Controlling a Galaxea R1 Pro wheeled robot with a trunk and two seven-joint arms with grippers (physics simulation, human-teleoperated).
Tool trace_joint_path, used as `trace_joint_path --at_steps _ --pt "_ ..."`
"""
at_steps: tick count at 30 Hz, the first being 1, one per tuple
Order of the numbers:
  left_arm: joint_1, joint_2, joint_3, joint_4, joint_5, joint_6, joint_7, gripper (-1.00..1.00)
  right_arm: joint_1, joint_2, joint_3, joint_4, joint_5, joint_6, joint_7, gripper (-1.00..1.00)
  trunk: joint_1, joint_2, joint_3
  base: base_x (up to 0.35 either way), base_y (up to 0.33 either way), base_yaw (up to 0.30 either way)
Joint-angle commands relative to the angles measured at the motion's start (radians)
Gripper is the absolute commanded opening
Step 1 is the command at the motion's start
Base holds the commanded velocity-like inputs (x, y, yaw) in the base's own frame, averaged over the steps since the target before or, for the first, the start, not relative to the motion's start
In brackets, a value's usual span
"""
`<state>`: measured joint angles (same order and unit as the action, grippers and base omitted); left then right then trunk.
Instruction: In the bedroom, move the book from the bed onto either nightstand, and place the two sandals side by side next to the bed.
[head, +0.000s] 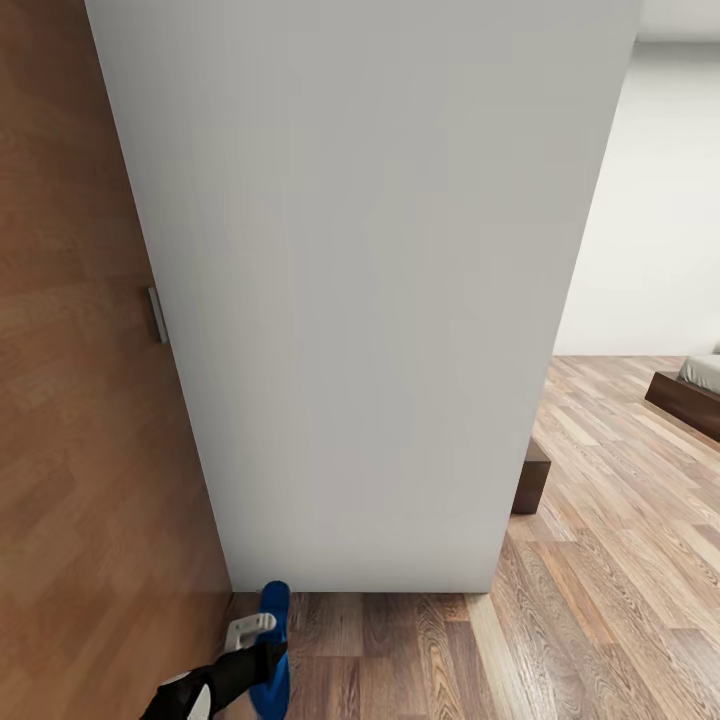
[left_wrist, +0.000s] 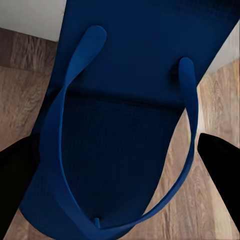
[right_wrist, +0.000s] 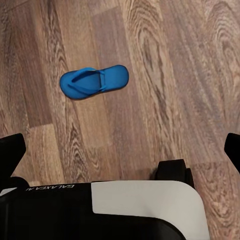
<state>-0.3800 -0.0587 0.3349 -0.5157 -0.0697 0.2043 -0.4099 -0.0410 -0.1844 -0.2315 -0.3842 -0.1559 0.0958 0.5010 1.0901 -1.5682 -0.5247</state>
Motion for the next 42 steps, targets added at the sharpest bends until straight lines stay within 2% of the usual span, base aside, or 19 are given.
trace_joint_path --at_steps 1,19,24,28,35,36,38,41,42 --pt "0.000 -0.001 0.008 -0.004 -0.008 0.008 -0.009 -1.00 0.000 0.000 -0.005 -0.001 -0.010 0.010 0.006 1.00 0.000 -0.001 -0.001 0.000 0.000 0.000" --pt "0.022 -0.004 0.003 -0.025 -0.008 0.013 -0.013 -1.00 0.007 -0.004 0.006 -0.017 -0.013 -0.085 -0.090 1.00 0.000 -0.001 -0.001 0.000 0.000 0.000" --pt "0.021 -0.028 0.002 -0.053 -0.005 0.024 -0.013 -1.00 0.007 -0.004 0.005 -0.016 -0.013 -0.113 -0.118 1.00 0.000 -0.001 -0.001 0.000 0.000 0.000" --pt "0.021 -0.037 -0.001 -0.076 0.016 0.047 -0.013 -1.00 0.007 -0.003 0.004 -0.016 -0.014 -0.136 -0.140 1.00 0.000 -0.001 -0.001 0.000 0.000 0.000" --pt "0.021 -0.037 -0.003 -0.116 0.060 0.087 -0.014 -1.00 0.007 -0.002 0.004 -0.017 -0.015 -0.175 -0.179 1.00 0.000 -0.001 -0.001 0.000 0.000 0.000" --pt "0.021 -0.037 -0.003 -0.452 0.065 0.200 -0.014 -1.00 0.007 -0.002 0.005 -0.020 -0.016 -0.331 -0.421 1.00 0.000 -0.001 -0.001 0.000 0.000 0.000" --pt "0.021 -0.036 -0.002 -0.453 0.066 0.200 -0.014 -1.00 0.007 -0.001 0.006 -0.050 -0.016 -0.324 -0.423 1.00 0.000 -0.001 -0.001 0.000 0.000 0.000" --pt "0.021 -0.034 -0.001 -0.456 0.067 0.202 -0.029 -1.00 0.006 0.009 0.006 -0.186 -0.020 -0.277 -0.426 1.00 0.000 -0.001 -0.001 0.000 0.000 0.000" --pt "0.021 -0.034 0.000 -0.456 0.068 0.202 -0.049 -1.00 0.005 0.056 0.006 -0.275 -0.020 -0.190 -0.427 1.00 0.000 -0.001 -0.001 0.000 0.000 0.000"
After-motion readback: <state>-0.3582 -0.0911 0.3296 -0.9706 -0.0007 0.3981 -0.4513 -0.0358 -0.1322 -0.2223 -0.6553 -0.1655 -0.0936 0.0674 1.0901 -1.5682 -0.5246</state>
